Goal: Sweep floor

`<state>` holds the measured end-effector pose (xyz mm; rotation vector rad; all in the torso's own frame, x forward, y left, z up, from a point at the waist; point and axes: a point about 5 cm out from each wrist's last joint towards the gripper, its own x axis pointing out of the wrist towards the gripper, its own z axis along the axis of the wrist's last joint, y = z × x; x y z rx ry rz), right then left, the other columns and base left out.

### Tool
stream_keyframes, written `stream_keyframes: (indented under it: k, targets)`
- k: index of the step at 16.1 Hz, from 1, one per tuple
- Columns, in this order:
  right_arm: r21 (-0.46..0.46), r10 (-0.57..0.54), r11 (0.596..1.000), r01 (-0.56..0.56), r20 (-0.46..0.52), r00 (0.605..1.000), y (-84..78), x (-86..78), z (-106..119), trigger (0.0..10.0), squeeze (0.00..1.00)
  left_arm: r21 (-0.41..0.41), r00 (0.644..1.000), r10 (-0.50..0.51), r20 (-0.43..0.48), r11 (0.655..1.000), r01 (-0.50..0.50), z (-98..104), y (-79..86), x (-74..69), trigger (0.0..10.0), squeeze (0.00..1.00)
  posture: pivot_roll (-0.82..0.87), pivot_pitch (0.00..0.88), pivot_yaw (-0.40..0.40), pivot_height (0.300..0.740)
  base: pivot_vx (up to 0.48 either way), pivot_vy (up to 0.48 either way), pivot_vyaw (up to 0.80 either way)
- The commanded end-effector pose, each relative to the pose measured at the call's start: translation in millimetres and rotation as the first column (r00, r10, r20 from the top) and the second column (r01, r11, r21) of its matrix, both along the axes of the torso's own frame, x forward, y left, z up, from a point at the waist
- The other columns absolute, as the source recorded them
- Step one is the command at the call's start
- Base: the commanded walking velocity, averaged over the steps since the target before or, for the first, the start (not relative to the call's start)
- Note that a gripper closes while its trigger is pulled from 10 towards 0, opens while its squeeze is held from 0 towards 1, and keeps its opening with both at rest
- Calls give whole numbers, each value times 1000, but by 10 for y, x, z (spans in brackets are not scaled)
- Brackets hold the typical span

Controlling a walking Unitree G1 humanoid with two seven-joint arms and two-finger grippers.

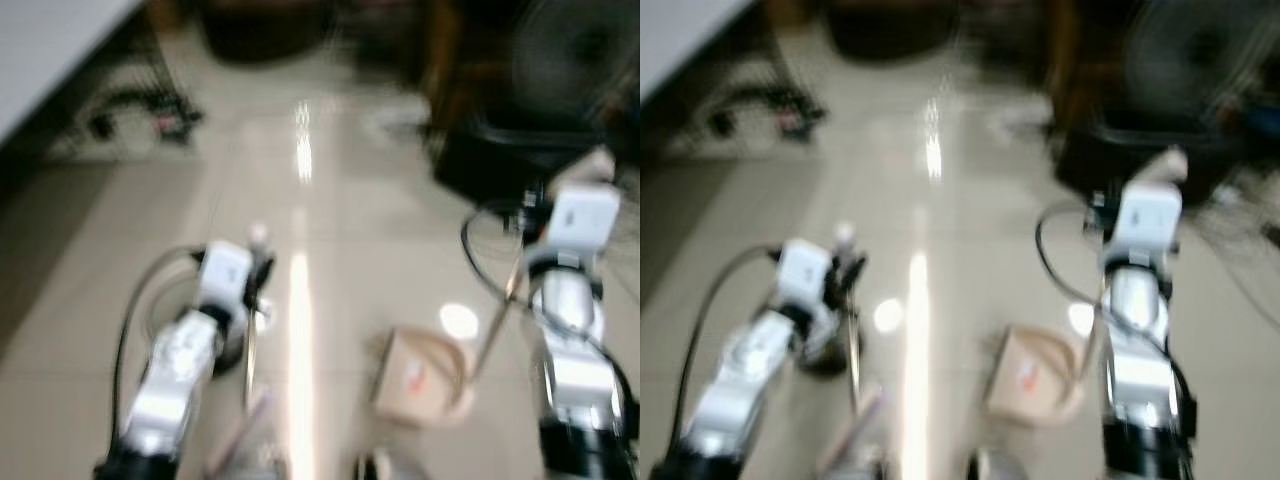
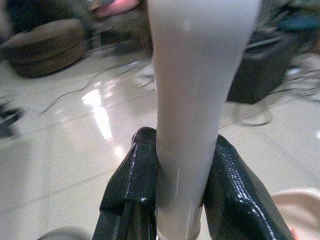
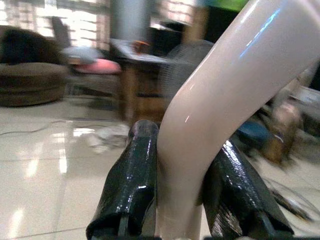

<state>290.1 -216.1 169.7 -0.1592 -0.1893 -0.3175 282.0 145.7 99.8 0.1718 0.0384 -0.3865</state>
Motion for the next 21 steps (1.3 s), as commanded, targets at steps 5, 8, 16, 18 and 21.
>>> stream_keyframes:
  k: [5, 8, 16, 18, 21]
  targets:
    - [1, -5, 1000, 5, 55, 998, 45, -27, 71, 10000, 0, -1, 990, 82, 115, 997, -83, 219, 26, 199, 10000, 0, -9, 109, 53, 740, 0, -330, -800]
    - [21, 68, 997, -69, 28, 997, 169, -20, -8, 10000, 0, -52, 983, 146, 111, 989, -141, 301, 35, 317, 10000, 0, -10, 111, 52, 740, 0, -9, -800]
    - [108, 90, 990, -87, -26, 996, 212, -6, -133, 10000, 0, -81, 978, 120, 173, 991, -108, 435, -23, 335, 10000, 0, -8, 114, 50, 740, 0, 59, 0]
    - [117, 83, 990, -79, -28, 996, 186, -14, -141, 10000, 0, -78, 977, 123, 173, 991, -111, 433, -19, 332, 10000, 0, -8, 114, 50, 740, 306, 0, 0]
    - [124, 80, 989, -76, -27, 996, 177, -14, -148, 10000, 0, -75, 978, 121, 172, 991, -110, 428, -20, 329, 10000, 0, -8, 112, 51, 740, 340, 0, 0]
